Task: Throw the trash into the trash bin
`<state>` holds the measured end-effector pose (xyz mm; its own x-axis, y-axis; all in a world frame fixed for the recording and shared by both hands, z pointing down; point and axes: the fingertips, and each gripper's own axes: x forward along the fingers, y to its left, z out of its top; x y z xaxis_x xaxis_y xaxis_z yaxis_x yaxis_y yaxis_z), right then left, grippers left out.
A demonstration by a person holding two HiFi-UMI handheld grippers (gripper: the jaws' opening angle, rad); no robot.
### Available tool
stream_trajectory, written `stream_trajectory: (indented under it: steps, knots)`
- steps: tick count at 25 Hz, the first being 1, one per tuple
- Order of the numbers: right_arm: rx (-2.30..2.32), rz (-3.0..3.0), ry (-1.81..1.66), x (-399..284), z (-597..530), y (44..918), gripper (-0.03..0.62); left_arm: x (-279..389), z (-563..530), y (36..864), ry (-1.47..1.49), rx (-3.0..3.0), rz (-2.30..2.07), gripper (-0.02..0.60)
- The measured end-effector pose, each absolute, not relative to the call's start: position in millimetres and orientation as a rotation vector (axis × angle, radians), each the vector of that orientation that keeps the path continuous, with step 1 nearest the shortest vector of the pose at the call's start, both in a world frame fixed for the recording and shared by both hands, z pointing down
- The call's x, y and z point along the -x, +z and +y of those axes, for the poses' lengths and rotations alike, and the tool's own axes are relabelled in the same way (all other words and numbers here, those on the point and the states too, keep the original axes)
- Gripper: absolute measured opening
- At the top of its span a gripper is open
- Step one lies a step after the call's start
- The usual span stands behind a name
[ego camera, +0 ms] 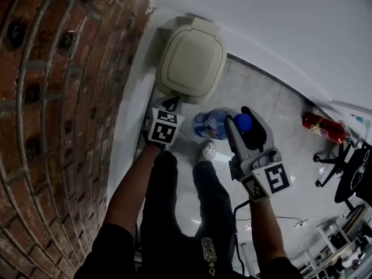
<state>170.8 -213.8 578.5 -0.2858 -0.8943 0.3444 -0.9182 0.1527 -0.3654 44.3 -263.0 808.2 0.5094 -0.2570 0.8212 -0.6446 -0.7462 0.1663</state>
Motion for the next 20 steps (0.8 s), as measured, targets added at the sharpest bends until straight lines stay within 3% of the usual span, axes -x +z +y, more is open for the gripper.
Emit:
stream_trajectory:
  steps: [20]
  knots:
    - [-2.07, -2.304, 0.819, -203.7, -289.0, 565.5, 0.193, -40.9, -285.3, 746.0, 1.074, -2.276, -0.713, 0.008]
